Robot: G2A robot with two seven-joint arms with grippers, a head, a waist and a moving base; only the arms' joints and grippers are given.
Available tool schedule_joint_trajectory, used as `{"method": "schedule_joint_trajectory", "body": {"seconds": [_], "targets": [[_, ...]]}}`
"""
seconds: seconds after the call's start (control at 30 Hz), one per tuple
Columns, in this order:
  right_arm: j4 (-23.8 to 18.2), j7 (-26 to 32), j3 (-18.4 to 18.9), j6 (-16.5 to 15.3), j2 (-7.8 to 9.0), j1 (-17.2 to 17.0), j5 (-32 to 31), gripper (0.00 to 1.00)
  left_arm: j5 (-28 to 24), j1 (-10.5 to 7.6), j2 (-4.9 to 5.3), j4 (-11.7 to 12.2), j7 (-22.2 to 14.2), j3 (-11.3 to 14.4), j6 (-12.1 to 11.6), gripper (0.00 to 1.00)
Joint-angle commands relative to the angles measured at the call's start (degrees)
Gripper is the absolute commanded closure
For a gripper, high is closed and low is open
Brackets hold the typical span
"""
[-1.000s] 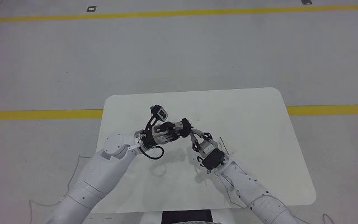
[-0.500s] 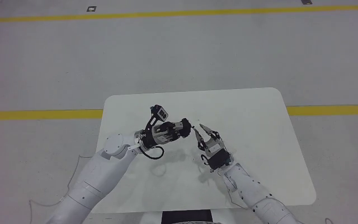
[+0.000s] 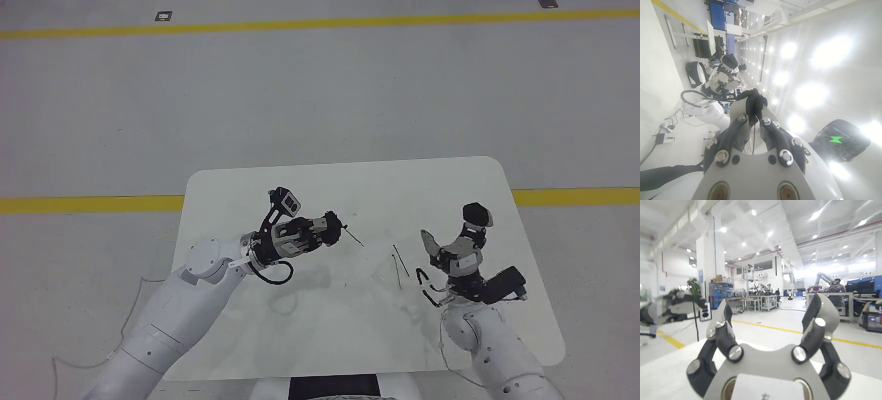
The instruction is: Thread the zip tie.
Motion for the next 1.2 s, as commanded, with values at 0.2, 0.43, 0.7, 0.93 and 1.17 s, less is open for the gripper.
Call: {"method": "schedule_joint_trajectory", "body": {"seconds": [0.2,0.43,0.7,0.93,1.17], "targets": [[-3.3,1.6,-1.1,-3.0,0.42,-1.4,7.3,0.00,0.0,0.00,0.00,0.0,0.0,0.0,0.0,1.00],[-3.7,3.3,-1.1,-3.0,0.36,-1.5,9.7,0.00,0.0,0.00,0.00,0.0,0.0,0.0,0.0,1.00],[-13.1,10.2,-5.6,-3.0,4.08,-3.7,33.2,0.00,0.0,0.00,0.00,0.0,0.0,0.0,0.0,1.00],[-14.3,11.3,-5.5,-3.0,5.10,-3.9,35.4,0.00,0.4,0.12,-0.05,-0.7,0.8,0.3,0.7,1.00],[-14.3,11.3,-5.5,-3.0,5.10,-3.9,35.4,0.00,-8.5,0.38,-0.15,0.4,-7.7,-0.4,2.7,1.00]]}}
